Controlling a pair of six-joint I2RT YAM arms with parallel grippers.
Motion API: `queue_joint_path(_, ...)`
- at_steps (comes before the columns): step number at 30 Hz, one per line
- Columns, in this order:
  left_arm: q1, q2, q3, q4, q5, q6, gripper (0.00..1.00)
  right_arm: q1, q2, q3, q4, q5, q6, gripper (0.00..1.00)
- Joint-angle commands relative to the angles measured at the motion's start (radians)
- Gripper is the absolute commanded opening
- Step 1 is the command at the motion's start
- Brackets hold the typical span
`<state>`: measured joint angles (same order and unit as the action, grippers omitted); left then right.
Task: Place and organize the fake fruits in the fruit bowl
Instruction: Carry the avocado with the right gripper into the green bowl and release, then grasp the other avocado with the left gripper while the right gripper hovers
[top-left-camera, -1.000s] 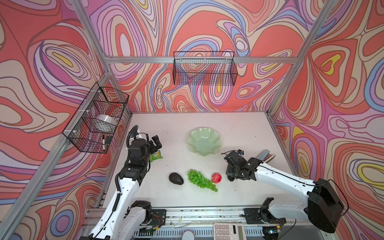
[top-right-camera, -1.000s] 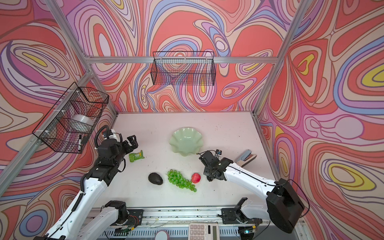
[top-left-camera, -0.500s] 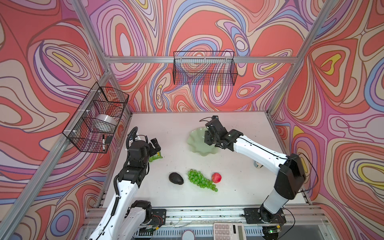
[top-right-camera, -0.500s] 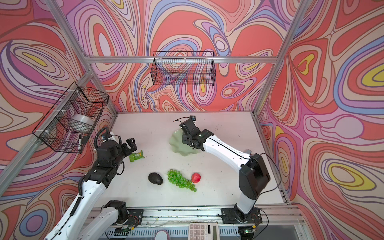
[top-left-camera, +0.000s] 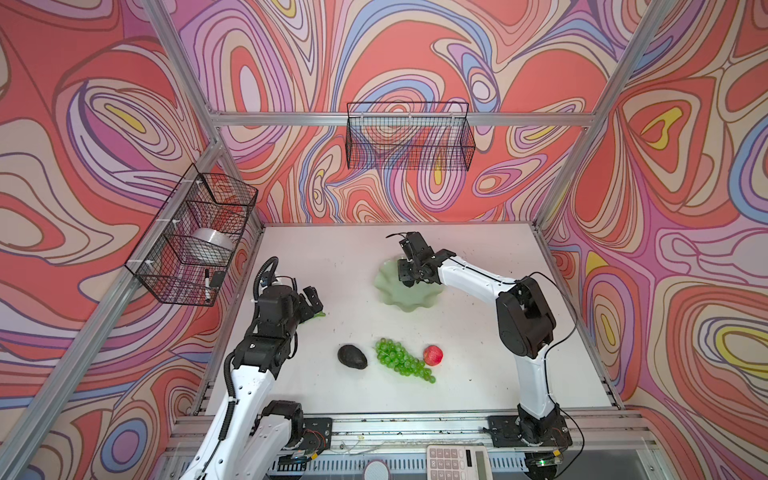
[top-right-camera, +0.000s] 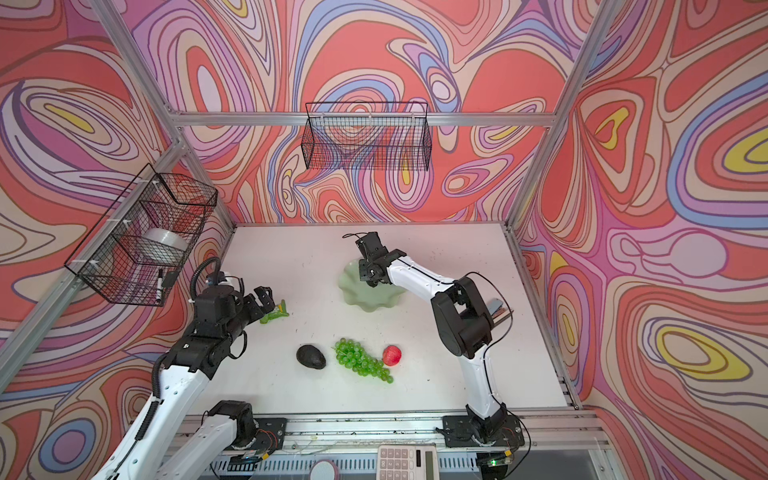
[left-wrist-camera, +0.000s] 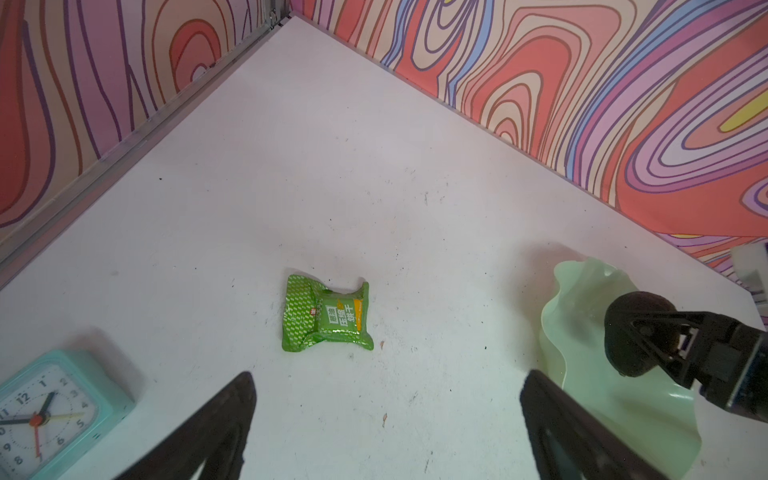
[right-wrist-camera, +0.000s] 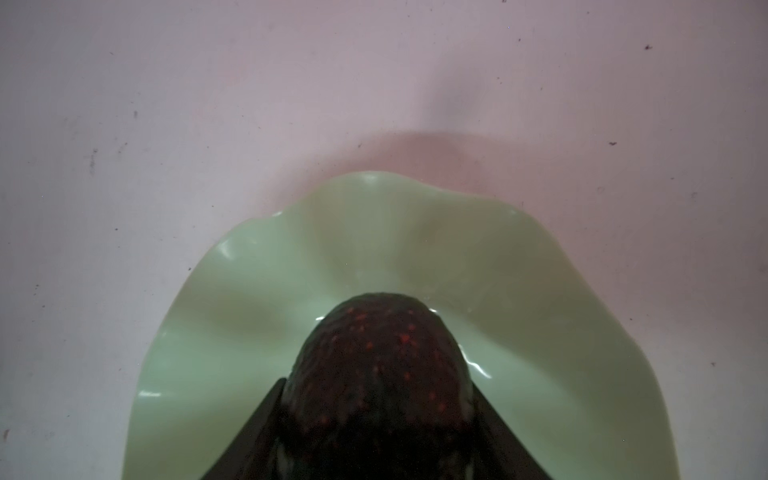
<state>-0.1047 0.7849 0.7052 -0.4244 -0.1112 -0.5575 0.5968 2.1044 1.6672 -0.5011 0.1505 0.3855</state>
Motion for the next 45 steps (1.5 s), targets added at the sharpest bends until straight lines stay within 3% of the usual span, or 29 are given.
queue_joint_path(1, -0.001, -0.003, 0.040, -0.076, 0.038, -0.028, 1.00, -0.009, 0.037, 0.022, 0.033, -0.035, -0.024, 0.45)
queue_joint_path(11, -0.002, 0.034, 0.060, -0.256, 0.110, -0.092, 0.96, -0.026, 0.107, 0.031, 0.046, -0.059, -0.023, 0.46)
queue_joint_path(19, -0.034, -0.057, -0.004, -0.351, 0.153, -0.192, 0.91, -0.027, 0.106, 0.028, 0.053, -0.056, -0.019, 0.60)
queue_joint_path(29, -0.202, -0.134, -0.091, -0.418, 0.147, -0.382, 0.88, -0.041, -0.051, 0.015, 0.093, -0.014, -0.050, 0.86)
queue_joint_path(34, -0.374, -0.183, -0.149, -0.406, 0.058, -0.535, 0.87, -0.046, -0.190, -0.041, 0.136, 0.021, -0.072, 0.98)
queue_joint_path(42, -0.600, -0.031, -0.172, -0.287, -0.052, -0.692, 0.88, -0.049, -0.370, -0.158, 0.161, 0.061, -0.088, 0.98)
queue_joint_path(45, -0.641, 0.063, -0.173, -0.214, -0.060, -0.715, 0.90, -0.051, -0.411, -0.200, 0.168, 0.068, -0.089, 0.98)
